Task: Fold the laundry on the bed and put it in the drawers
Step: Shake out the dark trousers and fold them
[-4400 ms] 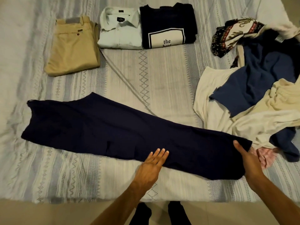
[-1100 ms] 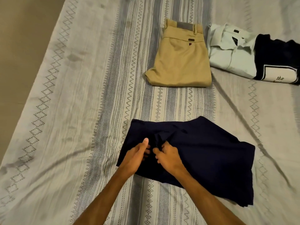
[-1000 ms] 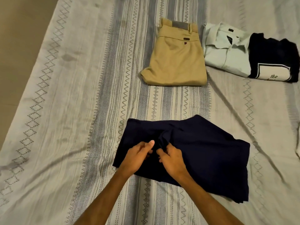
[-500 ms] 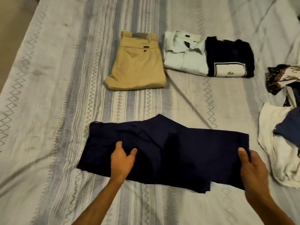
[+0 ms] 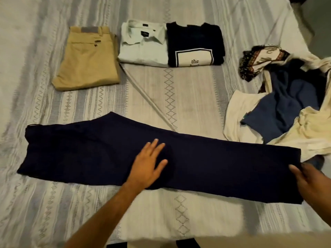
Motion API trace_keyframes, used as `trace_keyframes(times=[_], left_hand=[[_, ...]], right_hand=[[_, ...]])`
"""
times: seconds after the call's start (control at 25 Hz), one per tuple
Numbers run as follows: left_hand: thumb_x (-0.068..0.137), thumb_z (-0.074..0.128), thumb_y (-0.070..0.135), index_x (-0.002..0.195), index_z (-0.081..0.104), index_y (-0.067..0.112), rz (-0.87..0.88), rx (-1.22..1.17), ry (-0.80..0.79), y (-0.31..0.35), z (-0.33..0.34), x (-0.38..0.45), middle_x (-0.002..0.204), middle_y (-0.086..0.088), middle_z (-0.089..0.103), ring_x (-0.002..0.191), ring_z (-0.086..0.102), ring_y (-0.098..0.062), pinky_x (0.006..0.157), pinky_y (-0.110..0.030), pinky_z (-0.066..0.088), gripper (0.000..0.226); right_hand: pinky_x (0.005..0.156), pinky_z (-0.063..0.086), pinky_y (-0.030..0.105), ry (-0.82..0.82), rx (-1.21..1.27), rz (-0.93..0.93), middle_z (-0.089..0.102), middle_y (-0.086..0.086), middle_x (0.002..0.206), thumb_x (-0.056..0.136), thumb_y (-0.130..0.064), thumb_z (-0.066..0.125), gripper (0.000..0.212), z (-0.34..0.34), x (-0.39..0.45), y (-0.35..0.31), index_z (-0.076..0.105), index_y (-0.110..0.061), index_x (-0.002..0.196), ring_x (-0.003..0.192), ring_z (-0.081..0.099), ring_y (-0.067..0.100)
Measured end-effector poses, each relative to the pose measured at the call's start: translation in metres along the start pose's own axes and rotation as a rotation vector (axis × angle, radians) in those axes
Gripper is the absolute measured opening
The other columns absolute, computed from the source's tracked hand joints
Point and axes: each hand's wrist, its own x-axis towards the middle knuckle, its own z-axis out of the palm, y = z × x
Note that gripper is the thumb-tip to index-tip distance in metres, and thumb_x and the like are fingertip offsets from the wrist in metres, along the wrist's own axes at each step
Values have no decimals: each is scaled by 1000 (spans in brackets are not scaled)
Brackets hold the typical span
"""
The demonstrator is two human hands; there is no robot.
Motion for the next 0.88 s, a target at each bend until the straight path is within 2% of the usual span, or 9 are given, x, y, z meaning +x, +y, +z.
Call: trace_keyframes(times=[0.08, 0.2, 0.32, 0.4, 0.44, 0.56, 0.64, 0.76, 0.88], left_hand=[[103, 29, 70, 164, 10, 42, 60, 70, -170, 68, 60, 14, 174, 5, -1, 160, -1, -31, 127, -56, 14, 71], [98, 35, 75, 163, -8, 39, 15, 283, -280, 123, 118, 14, 170, -8, -26, 154, -26, -39, 122, -68, -8, 86], [98, 38, 73, 163, -13, 36, 20, 246, -338, 126, 112, 14, 166, -12, -33, 152, -33, -37, 122, -63, -16, 91], [102, 37, 68, 165, 0, 38, 43, -53, -420, 108, 78, 16, 173, -5, -16, 158, -19, -28, 127, -55, -8, 80], [102, 39, 66, 164, 12, 40, -10, -293, -458, 97, 54, 16, 174, 0, 3, 160, -2, -21, 130, -49, 3, 72], [100, 38, 71, 144, 53, 42, -372, -1034, -374, 53, -29, 15, 145, 13, 61, 134, 56, -8, 119, -43, 39, 55], [100, 29, 73, 136, 65, 31, -576, -1363, -270, 5, -75, 13, 129, 4, 73, 120, 67, -18, 110, -46, 48, 66], [95, 30, 80, 136, 66, 21, -699, -1600, -193, -98, -116, 5, 128, -8, 72, 118, 67, -26, 106, -46, 49, 81], [86, 52, 82, 134, 66, 24, -800, -1444, -252, -173, -106, -5, 127, 4, 73, 120, 66, -18, 115, -45, 42, 77]], right_hand=[[77, 57, 52, -55, 7, 2, 73, 13, 91, 102, -46, 58, 39, 2, -16, -38, 67, -9, 97, 80, 67, 32], [75, 54, 40, -322, 241, 275, 73, 15, 108, 99, -25, 69, 21, 9, -12, -62, 69, -6, 106, 92, 68, 31], [67, 48, 37, -397, 189, 145, 74, 8, 85, 96, -21, 71, 17, 4, -34, -116, 71, -4, 97, 78, 66, 29], [62, 47, 38, -413, 123, -49, 67, 4, 67, 94, -23, 73, 21, 10, -65, -169, 70, -4, 85, 65, 62, 25], [60, 47, 37, -423, 96, -137, 64, 4, 63, 93, -24, 74, 24, 20, -86, -197, 69, -6, 80, 62, 61, 22], [60, 52, 40, -440, 8, -397, 65, 1, 57, 89, -32, 75, 26, 88, -147, -276, 67, -12, 73, 56, 61, 20], [64, 56, 42, -458, -86, -508, 67, 1, 60, 85, -43, 70, 29, 156, -186, -316, 64, -17, 74, 61, 65, 22], [76, 57, 40, -466, -282, -592, 72, 2, 88, 84, -59, 60, 39, 281, -248, -354, 61, -21, 90, 86, 69, 29], [92, 50, 44, -567, -454, -465, 64, 6, 124, 90, -71, 49, 63, 383, -291, -345, 54, -19, 126, 115, 62, 32]])
